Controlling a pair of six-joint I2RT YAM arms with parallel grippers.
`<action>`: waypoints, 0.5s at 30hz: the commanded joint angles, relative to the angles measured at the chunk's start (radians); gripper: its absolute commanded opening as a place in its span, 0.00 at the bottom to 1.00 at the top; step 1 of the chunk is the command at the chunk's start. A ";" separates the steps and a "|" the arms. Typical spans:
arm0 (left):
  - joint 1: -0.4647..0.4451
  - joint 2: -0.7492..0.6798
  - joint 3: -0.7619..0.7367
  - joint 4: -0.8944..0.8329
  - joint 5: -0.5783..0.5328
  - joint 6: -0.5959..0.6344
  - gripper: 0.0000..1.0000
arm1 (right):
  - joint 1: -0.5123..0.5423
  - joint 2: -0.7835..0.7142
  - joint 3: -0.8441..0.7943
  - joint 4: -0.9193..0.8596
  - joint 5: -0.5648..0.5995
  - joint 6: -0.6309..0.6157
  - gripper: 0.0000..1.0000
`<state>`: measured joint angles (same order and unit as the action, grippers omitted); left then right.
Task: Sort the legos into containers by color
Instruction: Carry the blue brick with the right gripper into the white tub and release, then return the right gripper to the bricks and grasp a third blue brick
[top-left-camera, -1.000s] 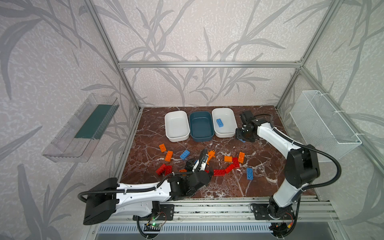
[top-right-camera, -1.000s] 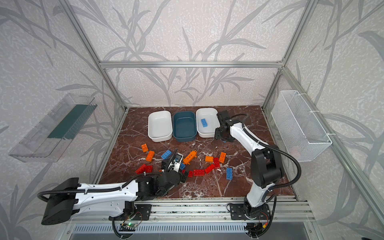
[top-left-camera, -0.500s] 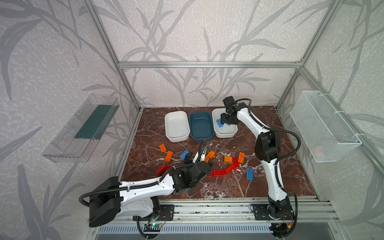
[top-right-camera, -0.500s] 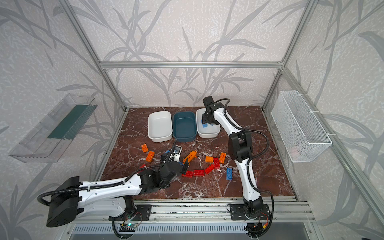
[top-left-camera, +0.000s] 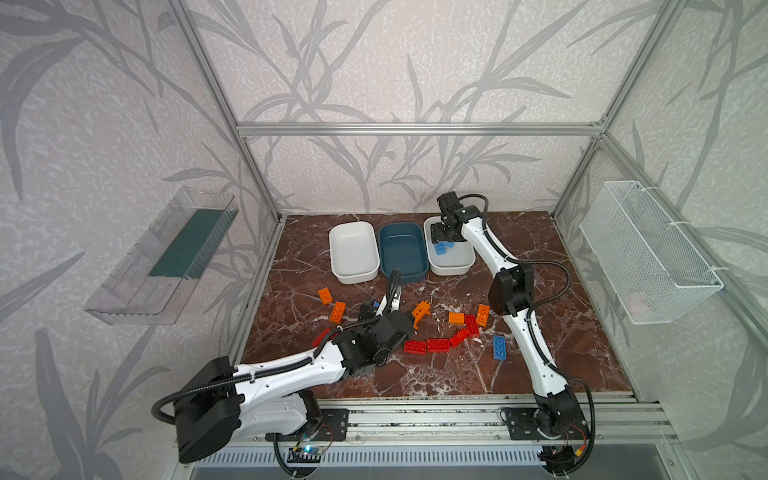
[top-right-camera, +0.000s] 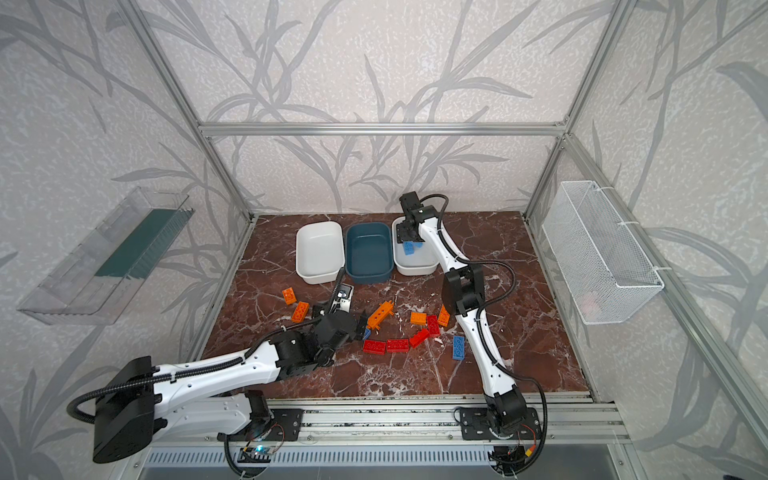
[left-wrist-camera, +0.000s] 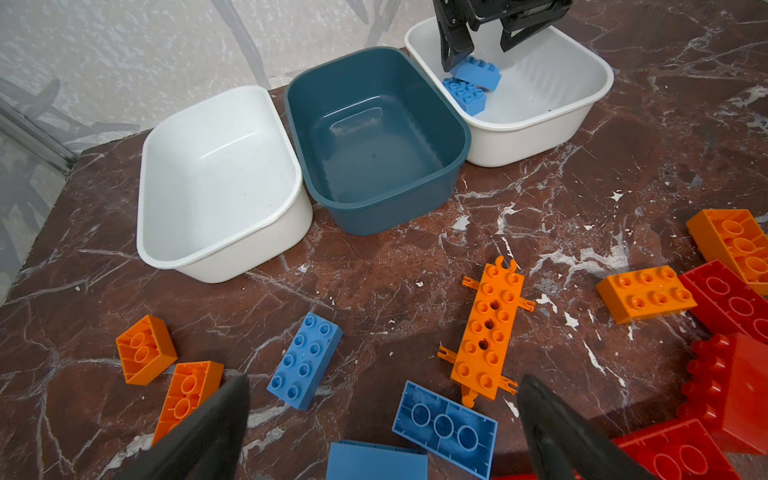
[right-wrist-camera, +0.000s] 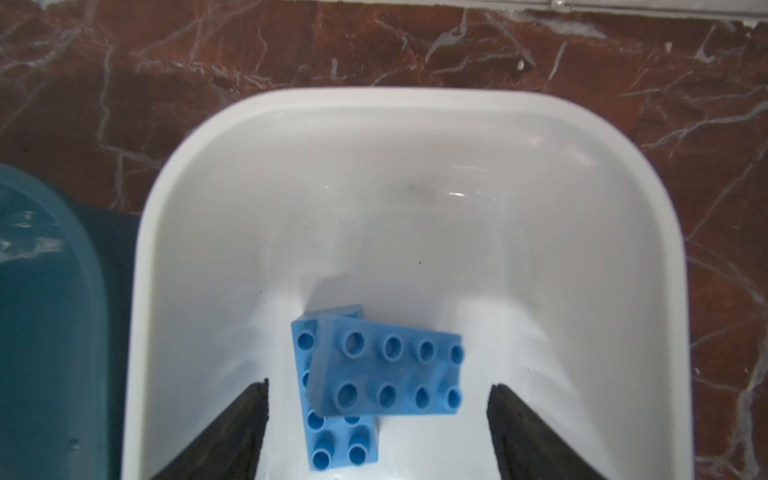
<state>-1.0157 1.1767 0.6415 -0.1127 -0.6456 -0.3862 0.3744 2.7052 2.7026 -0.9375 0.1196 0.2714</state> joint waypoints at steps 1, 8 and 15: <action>0.004 -0.034 0.033 -0.039 0.009 -0.029 0.99 | 0.003 -0.068 0.010 0.040 -0.019 -0.035 0.88; 0.002 -0.103 0.005 -0.053 0.081 -0.058 0.99 | 0.033 -0.237 -0.081 -0.066 -0.003 -0.061 0.85; -0.033 -0.168 -0.031 -0.063 0.159 -0.118 0.99 | 0.080 -0.610 -0.684 0.001 0.081 -0.027 0.77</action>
<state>-1.0283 1.0451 0.6361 -0.1631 -0.5282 -0.4530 0.4351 2.2292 2.2288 -0.9504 0.1493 0.2367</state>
